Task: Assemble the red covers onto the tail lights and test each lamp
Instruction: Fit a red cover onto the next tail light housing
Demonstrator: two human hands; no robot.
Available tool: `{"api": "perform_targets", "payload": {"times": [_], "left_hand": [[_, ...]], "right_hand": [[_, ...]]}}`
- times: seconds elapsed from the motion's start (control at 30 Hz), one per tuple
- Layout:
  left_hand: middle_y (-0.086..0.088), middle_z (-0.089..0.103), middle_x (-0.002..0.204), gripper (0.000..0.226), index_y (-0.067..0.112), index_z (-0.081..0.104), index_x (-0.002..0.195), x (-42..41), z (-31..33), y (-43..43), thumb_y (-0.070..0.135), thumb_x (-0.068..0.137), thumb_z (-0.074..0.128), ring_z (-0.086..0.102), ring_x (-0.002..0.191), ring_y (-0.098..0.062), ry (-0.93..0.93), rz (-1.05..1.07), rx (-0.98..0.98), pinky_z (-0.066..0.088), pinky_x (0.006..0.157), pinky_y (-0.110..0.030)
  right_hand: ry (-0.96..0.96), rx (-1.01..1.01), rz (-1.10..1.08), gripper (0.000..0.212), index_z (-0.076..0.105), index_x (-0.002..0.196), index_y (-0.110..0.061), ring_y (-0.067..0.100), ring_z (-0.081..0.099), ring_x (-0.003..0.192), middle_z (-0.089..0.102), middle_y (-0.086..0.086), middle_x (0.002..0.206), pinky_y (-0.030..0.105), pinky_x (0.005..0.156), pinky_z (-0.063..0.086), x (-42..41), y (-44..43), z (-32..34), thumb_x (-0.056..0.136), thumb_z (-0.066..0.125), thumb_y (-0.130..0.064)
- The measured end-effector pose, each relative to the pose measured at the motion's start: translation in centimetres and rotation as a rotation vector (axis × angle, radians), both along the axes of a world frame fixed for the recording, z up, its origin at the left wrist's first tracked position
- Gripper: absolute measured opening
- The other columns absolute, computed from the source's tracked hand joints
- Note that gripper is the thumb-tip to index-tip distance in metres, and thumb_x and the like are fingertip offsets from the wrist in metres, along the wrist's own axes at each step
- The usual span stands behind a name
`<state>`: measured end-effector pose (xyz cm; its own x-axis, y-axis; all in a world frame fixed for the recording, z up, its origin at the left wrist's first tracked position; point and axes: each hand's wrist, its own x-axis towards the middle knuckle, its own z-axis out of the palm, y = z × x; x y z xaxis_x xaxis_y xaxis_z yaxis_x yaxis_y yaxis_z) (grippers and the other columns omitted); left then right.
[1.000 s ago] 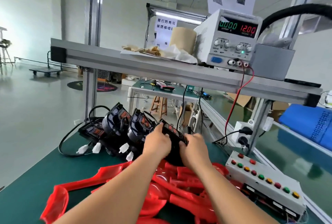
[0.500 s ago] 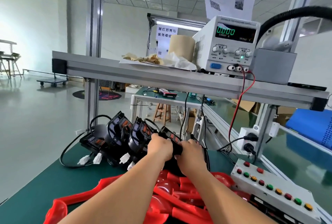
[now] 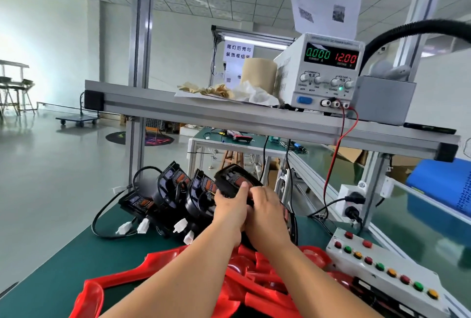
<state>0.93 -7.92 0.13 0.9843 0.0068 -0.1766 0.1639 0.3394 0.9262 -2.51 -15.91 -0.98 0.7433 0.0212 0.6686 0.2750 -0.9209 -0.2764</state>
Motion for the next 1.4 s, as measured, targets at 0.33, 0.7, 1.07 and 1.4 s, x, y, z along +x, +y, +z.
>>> {"api": "perform_targets", "payload": {"times": [0.33, 0.7, 1.07, 1.4], "left_hand": [[-0.013, 0.072, 0.091, 0.021, 0.011, 0.064, 0.102, -3.3, 1.7, 6.0, 0.024, 0.086, 0.062, 0.069, 0.078, -0.025, -0.132, -0.169, -0.17, 0.057, 0.061, -0.033], [-0.022, 0.07, 0.109, 0.057, -0.001, 0.068, 0.114, -7.5, 4.4, 12.0, 0.028, 0.065, 0.07, 0.069, 0.094, -0.032, -0.164, -0.724, 0.15, 0.057, 0.079, -0.038], [-0.013, 0.058, 0.076, 0.046, -0.003, 0.059, 0.105, -10.1, 3.0, 24.4, 0.041, 0.092, 0.061, 0.05, 0.052, -0.017, 0.191, -0.585, 1.553, 0.044, 0.048, -0.019], [-0.01, 0.061, 0.075, 0.025, 0.007, 0.046, 0.105, -14.0, -2.6, 22.5, 0.014, 0.084, 0.057, 0.058, 0.059, -0.021, 0.176, -0.53, 1.619, 0.05, 0.052, -0.024]], "right_hand": [[-0.064, 0.222, 0.186, 0.023, 0.061, 0.11, -0.023, -0.004, 0.045, 0.097, 0.047, -0.015, 0.104, 0.005, 0.087, 0.03, -6.5, -0.2, 3.5, 0.091, 0.062, -0.035], [0.361, 0.431, 0.222, 0.029, 0.061, 0.087, -0.033, 0.01, 0.062, 0.087, 0.065, -0.016, 0.086, 0.031, 0.08, 0.047, -11.2, -2.3, 4.9, 0.095, 0.044, -0.056], [0.414, 0.551, 0.141, 0.029, 0.07, 0.092, -0.022, 0.009, 0.063, 0.085, 0.071, -0.009, 0.089, 0.027, 0.076, 0.047, -15.9, -1.1, -3.8, 0.1, 0.049, -0.041], [0.489, 0.618, 0.132, 0.023, 0.068, 0.085, -0.039, -0.017, 0.061, 0.082, 0.068, -0.036, 0.084, 0.007, 0.069, 0.042, -18.0, -1.9, -4.8, 0.098, 0.05, -0.044]]}}
